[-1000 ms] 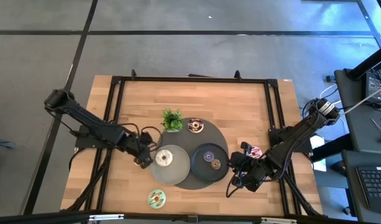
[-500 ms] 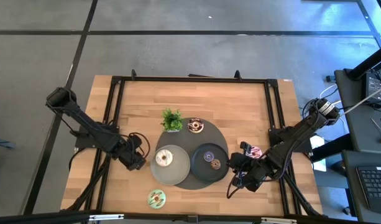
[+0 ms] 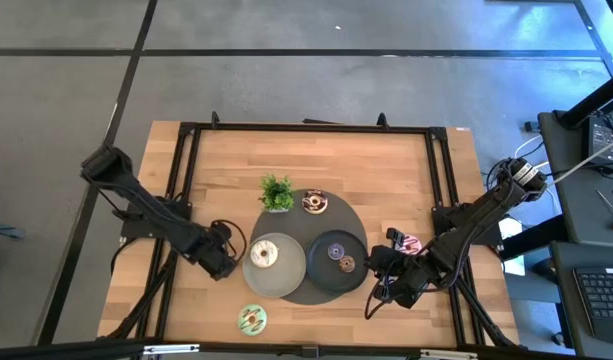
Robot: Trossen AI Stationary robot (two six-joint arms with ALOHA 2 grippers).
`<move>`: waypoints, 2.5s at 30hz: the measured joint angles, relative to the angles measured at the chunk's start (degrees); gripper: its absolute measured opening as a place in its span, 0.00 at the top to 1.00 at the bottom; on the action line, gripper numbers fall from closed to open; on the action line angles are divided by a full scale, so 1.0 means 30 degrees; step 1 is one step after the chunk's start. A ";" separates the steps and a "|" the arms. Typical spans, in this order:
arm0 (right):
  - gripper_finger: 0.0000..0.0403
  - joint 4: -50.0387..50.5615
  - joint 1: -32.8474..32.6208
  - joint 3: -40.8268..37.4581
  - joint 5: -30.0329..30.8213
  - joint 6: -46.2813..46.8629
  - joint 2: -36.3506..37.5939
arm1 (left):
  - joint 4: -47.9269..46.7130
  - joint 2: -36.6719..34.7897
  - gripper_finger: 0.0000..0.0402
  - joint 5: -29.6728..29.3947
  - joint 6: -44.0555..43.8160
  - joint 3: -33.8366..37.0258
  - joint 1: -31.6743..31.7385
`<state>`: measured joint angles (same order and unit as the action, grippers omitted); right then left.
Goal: Pick & Place donuts
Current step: Put the small black donut on the black plate
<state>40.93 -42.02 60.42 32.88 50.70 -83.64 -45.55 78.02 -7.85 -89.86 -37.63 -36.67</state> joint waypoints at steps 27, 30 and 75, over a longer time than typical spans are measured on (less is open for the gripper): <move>0.84 -1.1040 0.0952 0.0000 0.4196 -1.2288 -0.1469 | 1.1045 -0.0275 0.96 -1.4339 1.6146 -0.4182 0.1184; 0.84 -1.2842 0.1501 0.0000 0.4170 -1.4647 -0.1985 | 1.4994 0.0027 0.96 -1.5395 1.9768 -0.4182 0.1734; 0.92 -1.7298 0.4743 0.0000 0.7191 -1.5489 -0.2397 | 2.6544 0.3673 0.96 -1.2993 2.6724 -0.4160 0.4146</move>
<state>-10.97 -27.79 60.42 54.46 4.23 -90.83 34.09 89.03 -46.83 -9.69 -50.11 -24.23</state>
